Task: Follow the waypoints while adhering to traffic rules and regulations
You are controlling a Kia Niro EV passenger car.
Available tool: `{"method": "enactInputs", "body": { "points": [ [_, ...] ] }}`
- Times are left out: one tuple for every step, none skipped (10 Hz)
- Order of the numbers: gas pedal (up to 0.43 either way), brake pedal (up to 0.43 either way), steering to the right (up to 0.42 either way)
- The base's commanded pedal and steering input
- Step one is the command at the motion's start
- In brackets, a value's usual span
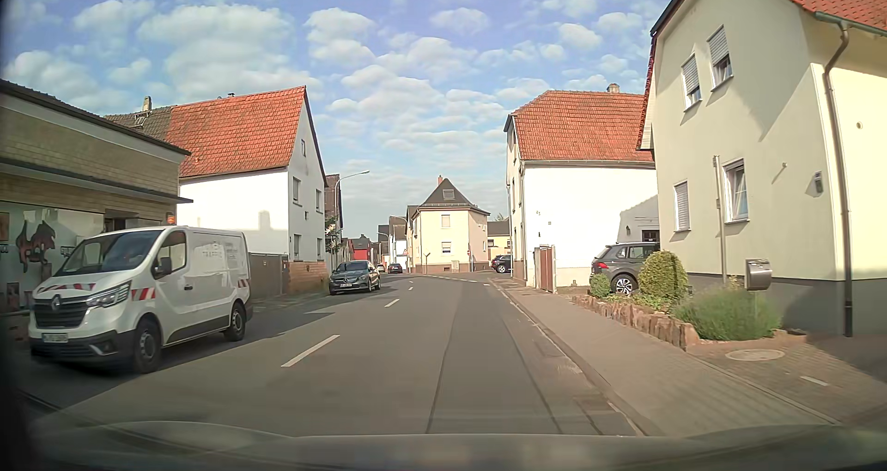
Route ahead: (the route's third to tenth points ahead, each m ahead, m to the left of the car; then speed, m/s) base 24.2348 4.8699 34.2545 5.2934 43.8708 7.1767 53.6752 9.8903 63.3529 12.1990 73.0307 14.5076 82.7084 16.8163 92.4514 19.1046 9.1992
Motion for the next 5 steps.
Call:
{"method": "enactInputs", "body": {
  "points": [
    [0.059, 0.024, -0.007],
    [0.067, 0.030, -0.003],
    [0.067, 0.030, -0.002],
    [0.067, 0.030, -0.002],
    [0.079, 0.030, -0.002]
  ]
}}
